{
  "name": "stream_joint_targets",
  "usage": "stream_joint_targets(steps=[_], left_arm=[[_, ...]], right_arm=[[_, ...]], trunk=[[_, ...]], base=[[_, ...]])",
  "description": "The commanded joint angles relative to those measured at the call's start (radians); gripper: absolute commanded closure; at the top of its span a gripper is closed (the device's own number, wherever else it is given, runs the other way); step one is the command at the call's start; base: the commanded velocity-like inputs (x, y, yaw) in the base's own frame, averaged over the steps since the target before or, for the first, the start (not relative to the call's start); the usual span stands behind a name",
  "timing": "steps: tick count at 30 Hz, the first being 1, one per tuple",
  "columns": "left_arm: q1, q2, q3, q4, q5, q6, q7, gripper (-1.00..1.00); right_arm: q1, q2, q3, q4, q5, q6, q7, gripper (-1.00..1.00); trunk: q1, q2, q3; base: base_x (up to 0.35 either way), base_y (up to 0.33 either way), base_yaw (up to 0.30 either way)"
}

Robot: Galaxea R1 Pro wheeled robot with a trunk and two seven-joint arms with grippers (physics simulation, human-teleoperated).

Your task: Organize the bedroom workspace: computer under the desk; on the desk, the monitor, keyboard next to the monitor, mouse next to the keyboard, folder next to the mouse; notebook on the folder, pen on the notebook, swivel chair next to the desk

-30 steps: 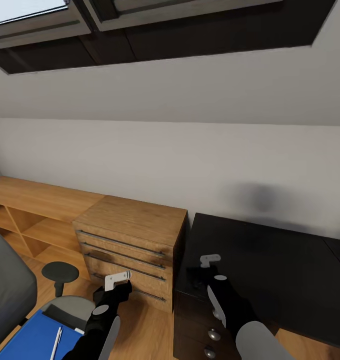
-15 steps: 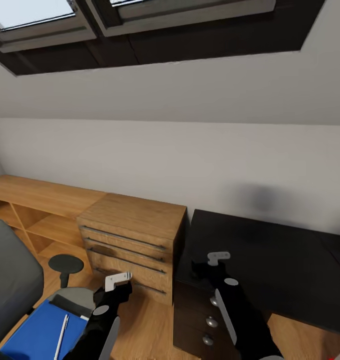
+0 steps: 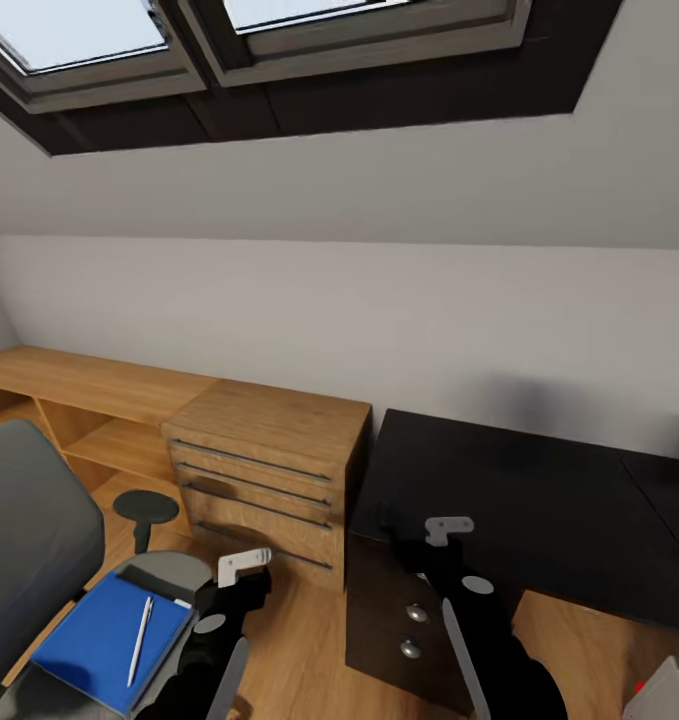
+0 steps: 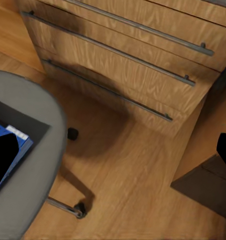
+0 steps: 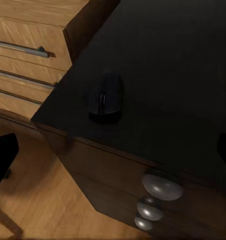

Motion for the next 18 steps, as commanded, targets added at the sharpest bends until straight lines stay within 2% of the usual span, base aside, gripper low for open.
stream_joint_targets(steps=[1,7,18], left_arm=[[-0.001,0.0,-0.001,0.001,0.01,0.003,0.009,-1.0],[-0.001,-0.002,0.001,0.009,0.01,0.003,0.007,-1.0],[-0.001,-0.003,0.001,0.009,0.01,0.003,0.007,-1.0]], right_arm=[[-0.001,-0.003,0.001,-0.001,0.009,0.006,0.002,-1.0],[-0.002,-0.016,0.0,-0.002,0.011,0.006,0.001,-1.0],[-0.002,-0.017,0.0,-0.002,0.01,0.006,0.001,-1.0]], trunk=[[0.0,-0.001,-0.001],[0.0,-0.001,-0.001],[0.0,-0.001,-0.001]], base=[[-0.243,0.0,0.0],[-0.299,0.0,0.0],[-0.33,0.0,0.0]])
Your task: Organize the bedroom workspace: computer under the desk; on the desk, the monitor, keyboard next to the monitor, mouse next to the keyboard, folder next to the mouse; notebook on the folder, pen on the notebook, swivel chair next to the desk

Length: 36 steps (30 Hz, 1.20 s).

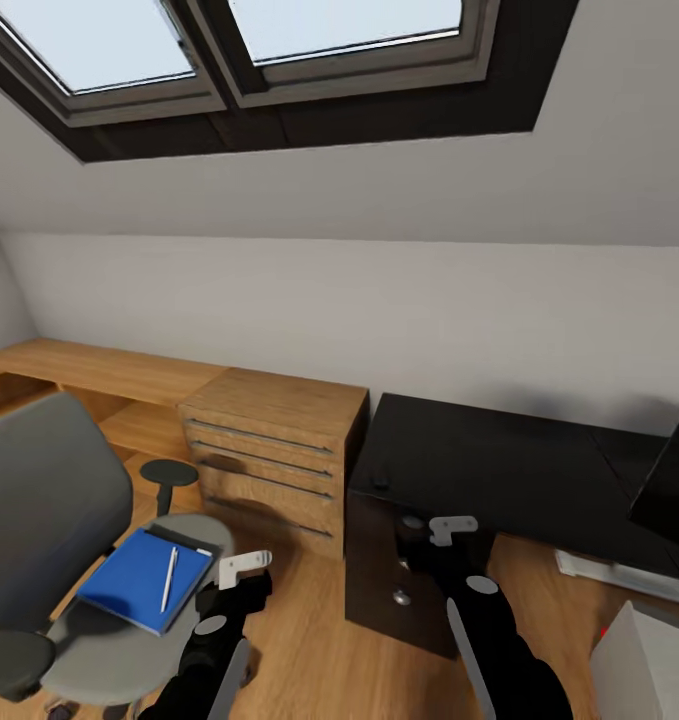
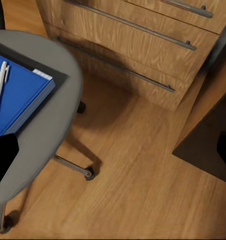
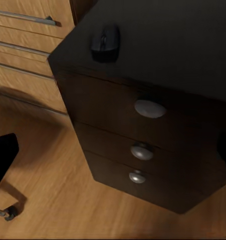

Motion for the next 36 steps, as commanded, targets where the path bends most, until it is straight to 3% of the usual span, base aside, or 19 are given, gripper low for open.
stream_joint_targets(steps=[1,15,24,36], left_arm=[[-0.001,0.0,-0.002,-0.001,0.01,0.003,0.009,-1.0],[-0.001,0.0,-0.002,-0.001,0.01,0.003,0.009,-1.0],[-0.001,0.0,-0.002,-0.001,0.01,0.004,0.009,-1.0],[-0.001,0.0,-0.002,-0.001,0.009,0.003,0.01,-1.0]], right_arm=[[-0.001,0.0,0.001,-0.002,0.009,0.006,0.002,-1.0],[-0.001,0.0,0.002,-0.002,0.01,0.006,0.002,-1.0],[-0.001,0.0,0.001,-0.002,0.009,0.006,0.002,-1.0],[-0.001,0.0,0.001,-0.001,0.009,0.006,0.001,-1.0]], trunk=[[-0.001,-0.001,-0.001],[-0.001,-0.001,-0.001],[-0.001,-0.001,0.005],[-0.001,-0.001,0.006]], base=[[-0.332,0.0,0.0],[-0.333,0.0,-0.004],[-0.334,-0.002,-0.164],[-0.301,-0.164,-0.028]])
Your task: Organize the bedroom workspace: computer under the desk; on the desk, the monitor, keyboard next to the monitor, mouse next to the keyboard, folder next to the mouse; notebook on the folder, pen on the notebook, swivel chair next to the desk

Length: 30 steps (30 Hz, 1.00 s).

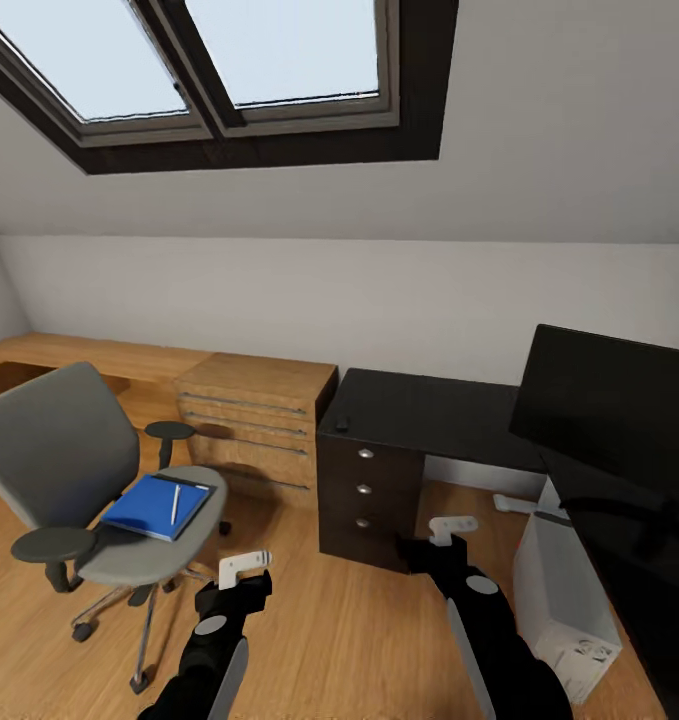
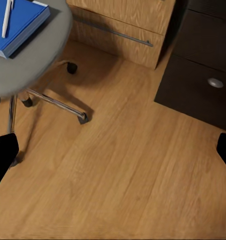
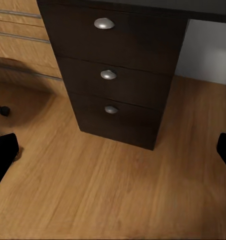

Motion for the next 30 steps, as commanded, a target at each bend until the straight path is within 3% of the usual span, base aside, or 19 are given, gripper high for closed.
stream_joint_targets(steps=[1,10,30], left_arm=[[-0.001,0.0,-0.002,-0.001,0.011,0.003,0.009,-1.0],[-0.001,0.0,-0.002,-0.002,0.011,0.001,0.009,-1.0],[-0.001,0.0,-0.002,-0.001,0.011,0.001,0.009,-1.0]], right_arm=[[-0.001,0.0,0.0,-0.001,0.009,0.006,0.001,-1.0],[-0.001,0.0,0.001,-0.001,0.01,0.005,0.002,-1.0],[-0.001,0.0,0.0,-0.001,0.01,0.005,0.002,-1.0]], trunk=[[0.0,-0.001,-0.001],[0.0,-0.001,-0.001],[0.0,-0.001,0.004]], base=[[-0.288,-0.204,-0.002],[-0.242,-0.251,-0.014],[-0.226,-0.267,-0.185]])
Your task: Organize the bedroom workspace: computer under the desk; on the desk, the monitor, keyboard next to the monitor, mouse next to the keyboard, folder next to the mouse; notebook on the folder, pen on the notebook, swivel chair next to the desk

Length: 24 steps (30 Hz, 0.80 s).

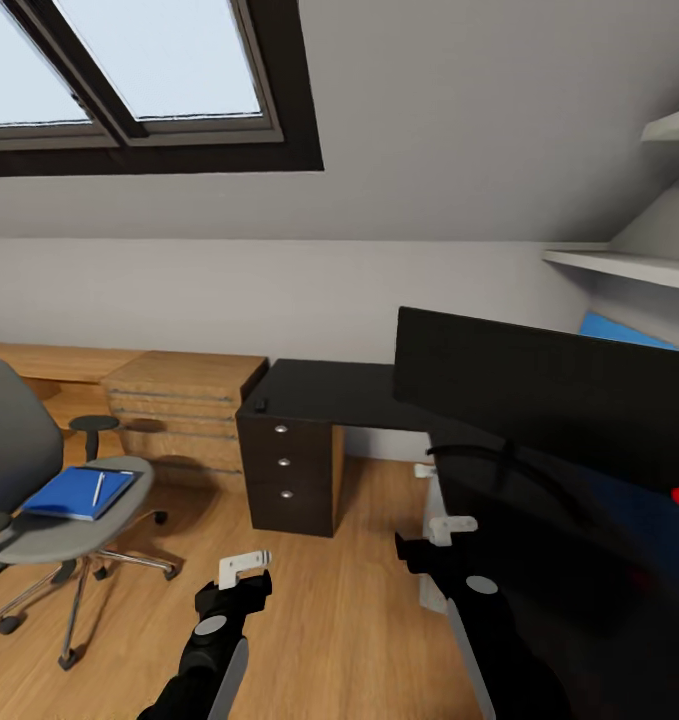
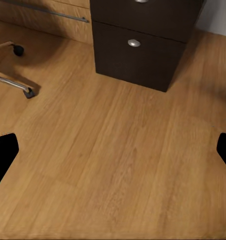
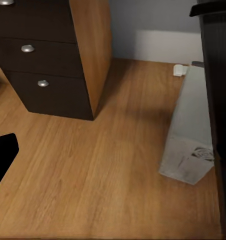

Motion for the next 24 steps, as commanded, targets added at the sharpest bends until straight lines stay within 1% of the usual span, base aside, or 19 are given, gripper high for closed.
stream_joint_targets(steps=[1,24], left_arm=[[-0.001,0.0,-0.002,-0.002,0.01,0.003,0.009,-1.0],[-0.001,0.002,-0.002,-0.002,0.01,0.003,0.009,-1.0]], right_arm=[[-0.001,0.0,0.001,-0.001,0.009,0.006,0.002,-1.0],[-0.001,0.0,0.003,-0.001,0.012,0.006,0.002,-1.0]], trunk=[[0.0,-0.001,-0.001],[0.0,-0.001,-0.001]], base=[[-0.215,-0.278,-0.033],[-0.177,-0.299,-0.005]])
